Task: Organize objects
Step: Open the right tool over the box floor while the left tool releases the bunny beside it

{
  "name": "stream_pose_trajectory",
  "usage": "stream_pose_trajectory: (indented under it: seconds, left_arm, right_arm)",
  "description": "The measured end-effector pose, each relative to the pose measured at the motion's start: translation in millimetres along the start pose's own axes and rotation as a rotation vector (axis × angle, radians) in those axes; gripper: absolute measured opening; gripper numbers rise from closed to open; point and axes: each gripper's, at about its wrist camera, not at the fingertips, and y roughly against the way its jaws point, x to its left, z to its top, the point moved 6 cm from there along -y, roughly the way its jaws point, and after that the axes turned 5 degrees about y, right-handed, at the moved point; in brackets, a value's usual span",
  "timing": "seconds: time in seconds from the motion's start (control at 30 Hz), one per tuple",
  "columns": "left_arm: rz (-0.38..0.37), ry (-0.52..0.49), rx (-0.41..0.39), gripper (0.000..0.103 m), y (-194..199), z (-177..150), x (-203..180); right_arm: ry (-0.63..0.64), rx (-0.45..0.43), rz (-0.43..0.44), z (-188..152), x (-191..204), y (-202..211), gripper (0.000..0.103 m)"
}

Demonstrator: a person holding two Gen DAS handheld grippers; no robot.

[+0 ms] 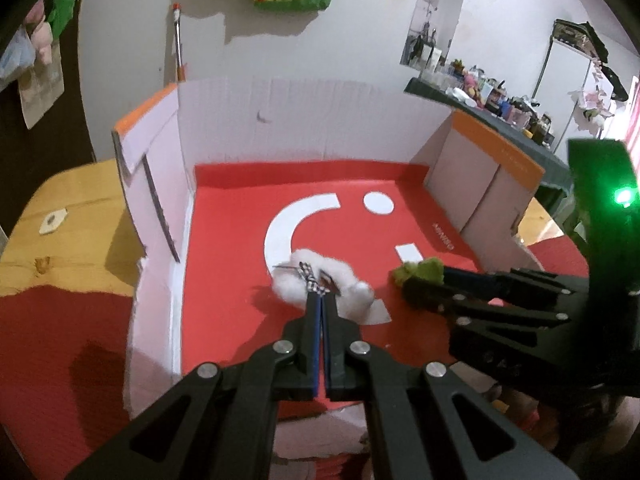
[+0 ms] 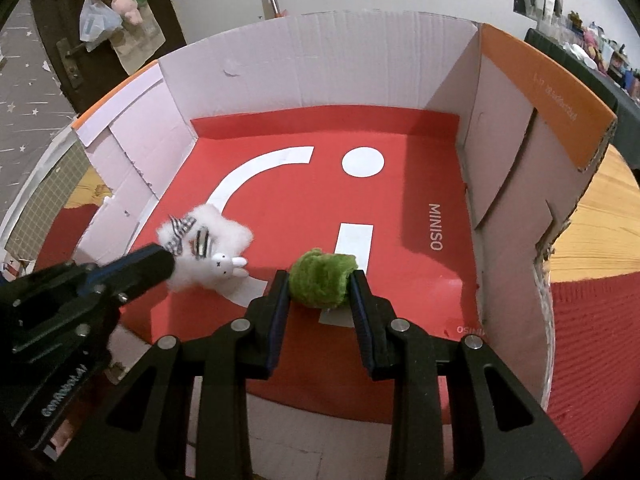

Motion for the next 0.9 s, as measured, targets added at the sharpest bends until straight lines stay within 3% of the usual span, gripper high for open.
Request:
stream_pose_trajectory:
  seconds: [0.73, 0.77, 0.87, 0.9]
  left_arm:
    - [0.004, 0.026, 0.052, 0.0, -9.5, -6.3, 7.7]
    - [0.005, 0.026, 0.051, 0.001, -9.3, -6.4, 8.0]
    - [0.006, 0.03, 0.052, 0.004, -8.7, -6.1, 8.7]
    - [0.005, 0.032, 0.052, 0.005, -8.5, -5.9, 9.0]
  right_arm:
    - [-0.006, -0.011, -0.003, -1.5, -3.2, 4.5, 0.031]
    - [-0.006, -0.013, 0.002, -1.4, -3.0, 4.9, 0.034]
    - [-0.014, -0.02, 0.01, -1.3, -2.6, 6.7, 0.059]
    - [-0.015, -0.026, 0.006, -0.9, -3.0, 8.6, 0.06]
